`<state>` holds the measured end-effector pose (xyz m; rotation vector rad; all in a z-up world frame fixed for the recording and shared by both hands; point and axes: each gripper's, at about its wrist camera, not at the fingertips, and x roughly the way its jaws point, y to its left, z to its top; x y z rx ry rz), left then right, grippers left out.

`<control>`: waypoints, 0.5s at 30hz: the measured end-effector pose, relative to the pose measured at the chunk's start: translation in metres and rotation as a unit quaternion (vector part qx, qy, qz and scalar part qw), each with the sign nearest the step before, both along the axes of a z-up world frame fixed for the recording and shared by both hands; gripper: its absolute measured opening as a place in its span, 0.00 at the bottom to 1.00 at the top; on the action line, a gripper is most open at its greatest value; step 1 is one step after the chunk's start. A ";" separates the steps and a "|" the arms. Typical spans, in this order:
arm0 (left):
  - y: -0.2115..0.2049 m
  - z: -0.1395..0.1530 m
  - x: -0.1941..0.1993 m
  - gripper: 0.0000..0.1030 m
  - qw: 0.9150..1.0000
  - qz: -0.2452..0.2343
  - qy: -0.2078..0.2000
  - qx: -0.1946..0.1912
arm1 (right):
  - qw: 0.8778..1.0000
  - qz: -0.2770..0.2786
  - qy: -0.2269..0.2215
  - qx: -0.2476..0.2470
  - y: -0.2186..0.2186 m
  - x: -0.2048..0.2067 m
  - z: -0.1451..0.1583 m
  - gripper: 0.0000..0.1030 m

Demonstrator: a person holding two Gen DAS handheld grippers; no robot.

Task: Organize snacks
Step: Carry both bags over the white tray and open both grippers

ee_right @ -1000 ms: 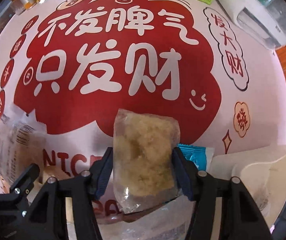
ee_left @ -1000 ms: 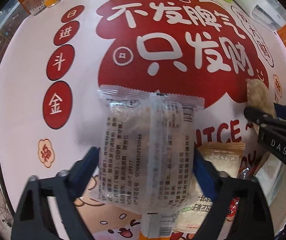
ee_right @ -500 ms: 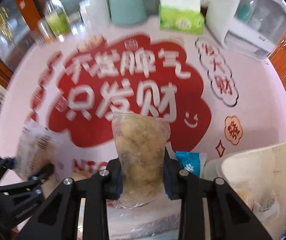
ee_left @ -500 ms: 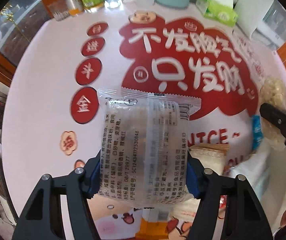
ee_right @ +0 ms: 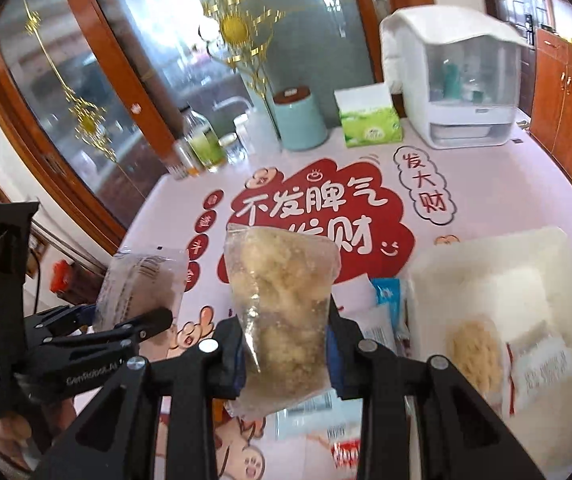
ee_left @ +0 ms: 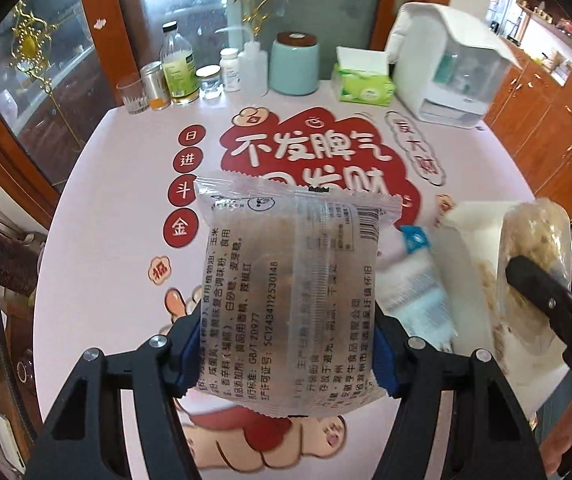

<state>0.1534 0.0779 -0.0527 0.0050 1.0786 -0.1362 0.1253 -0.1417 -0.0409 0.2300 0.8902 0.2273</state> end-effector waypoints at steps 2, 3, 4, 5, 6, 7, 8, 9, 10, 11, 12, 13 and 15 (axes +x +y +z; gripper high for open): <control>-0.011 0.004 -0.018 0.64 1.000 -0.006 -0.005 0.002 | 1.000 -0.005 -0.009 0.002 -0.008 -0.022 0.004 0.30; -0.017 0.005 -0.026 0.64 1.000 -0.010 -0.008 0.004 | 1.000 -0.007 -0.011 0.000 -0.011 -0.032 0.005 0.30; -0.024 0.006 -0.036 0.64 1.000 -0.016 -0.010 0.005 | 1.000 -0.009 -0.015 -0.001 -0.016 -0.041 0.006 0.30; -0.032 0.007 -0.045 0.64 1.000 -0.022 -0.012 0.008 | 1.000 -0.011 -0.019 -0.002 -0.021 -0.054 0.007 0.30; -0.038 0.007 -0.051 0.64 1.000 -0.026 -0.013 0.010 | 1.000 -0.012 -0.020 -0.002 -0.025 -0.060 0.008 0.30; -0.047 0.008 -0.059 0.64 0.999 -0.033 -0.014 0.012 | 1.000 -0.014 -0.022 -0.003 -0.029 -0.069 0.008 0.30; -0.056 0.008 -0.065 0.64 0.999 -0.042 -0.014 0.013 | 1.000 -0.016 -0.024 -0.004 -0.035 -0.077 0.008 0.30; -0.067 0.009 -0.070 0.64 0.999 -0.050 -0.014 0.012 | 1.000 -0.020 -0.024 -0.004 -0.039 -0.083 0.007 0.30; -0.076 0.009 -0.073 0.64 0.998 -0.057 -0.016 0.011 | 0.999 -0.024 -0.025 -0.004 -0.046 -0.092 0.008 0.30; -0.085 0.010 -0.077 0.64 0.998 -0.065 -0.018 0.011 | 0.999 -0.028 -0.027 -0.004 -0.051 -0.098 0.008 0.30; -0.095 0.011 -0.078 0.64 0.997 -0.073 -0.021 0.011 | 0.999 -0.033 -0.029 -0.004 -0.058 -0.104 0.009 0.30; -0.107 0.013 -0.080 0.64 0.996 -0.081 -0.025 0.010 | 0.999 -0.040 -0.032 -0.006 -0.064 -0.110 0.010 0.30; -0.128 0.019 -0.082 0.64 0.995 -0.096 -0.034 0.007 | 0.998 -0.056 -0.040 -0.008 -0.079 -0.121 0.013 0.30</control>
